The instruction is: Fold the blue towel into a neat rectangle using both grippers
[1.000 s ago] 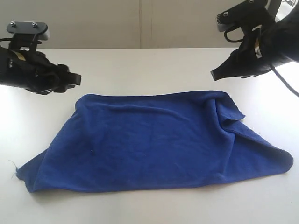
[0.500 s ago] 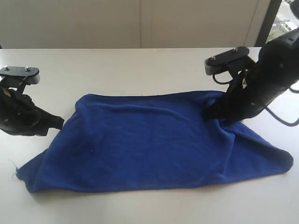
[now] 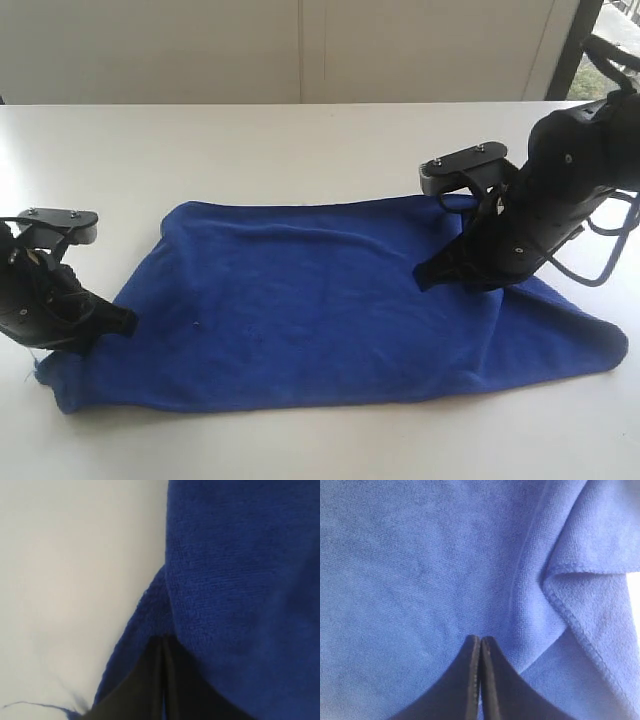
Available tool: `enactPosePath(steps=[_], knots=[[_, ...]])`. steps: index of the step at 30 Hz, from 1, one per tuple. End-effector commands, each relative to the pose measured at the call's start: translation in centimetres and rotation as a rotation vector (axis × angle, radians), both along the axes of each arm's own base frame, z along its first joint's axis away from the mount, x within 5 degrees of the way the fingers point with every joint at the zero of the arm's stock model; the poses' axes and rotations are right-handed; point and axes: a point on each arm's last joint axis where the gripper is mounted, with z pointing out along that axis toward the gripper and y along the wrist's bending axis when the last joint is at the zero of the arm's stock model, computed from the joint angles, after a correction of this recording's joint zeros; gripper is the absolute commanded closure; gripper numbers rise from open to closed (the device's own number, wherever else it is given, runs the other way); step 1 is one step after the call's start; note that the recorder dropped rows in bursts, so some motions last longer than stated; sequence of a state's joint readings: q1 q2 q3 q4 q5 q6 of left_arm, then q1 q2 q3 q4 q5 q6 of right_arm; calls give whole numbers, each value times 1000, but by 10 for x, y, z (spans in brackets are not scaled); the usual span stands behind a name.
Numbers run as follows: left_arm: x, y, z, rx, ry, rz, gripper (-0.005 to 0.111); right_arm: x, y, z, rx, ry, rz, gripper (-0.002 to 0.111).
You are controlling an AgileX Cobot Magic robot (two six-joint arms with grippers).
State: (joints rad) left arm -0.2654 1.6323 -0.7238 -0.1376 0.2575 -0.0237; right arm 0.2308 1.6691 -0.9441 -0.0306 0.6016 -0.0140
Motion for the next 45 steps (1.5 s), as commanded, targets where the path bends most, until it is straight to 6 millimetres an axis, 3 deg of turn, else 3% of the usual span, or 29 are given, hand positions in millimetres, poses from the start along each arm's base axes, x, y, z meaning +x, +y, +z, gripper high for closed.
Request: enactPosePath(steps=[1, 10, 18, 24, 29, 32, 45], knots=[[-5, 2, -7, 11, 73, 3, 107, 1, 0, 0, 1, -19, 9, 108], [-7, 4, -8, 25, 99, 42, 107, 10, 2, -5, 29, -76, -2, 108], [-6, 4, -8, 24, 93, 45, 107, 47, 11, -35, 53, -132, -12, 108], [-5, 4, -7, 16, 79, 72, 107, 74, 3, -50, 63, -96, -97, 108], [-5, 9, -8, 38, 97, 98, 107, 75, -6, -66, 59, -37, -151, 108], [-8, 23, -6, 82, 140, 123, 107, 73, -17, -75, 49, 25, -196, 108], [-25, 55, 32, 244, 123, 224, 107, 69, -22, -76, 42, 75, -222, 108]])
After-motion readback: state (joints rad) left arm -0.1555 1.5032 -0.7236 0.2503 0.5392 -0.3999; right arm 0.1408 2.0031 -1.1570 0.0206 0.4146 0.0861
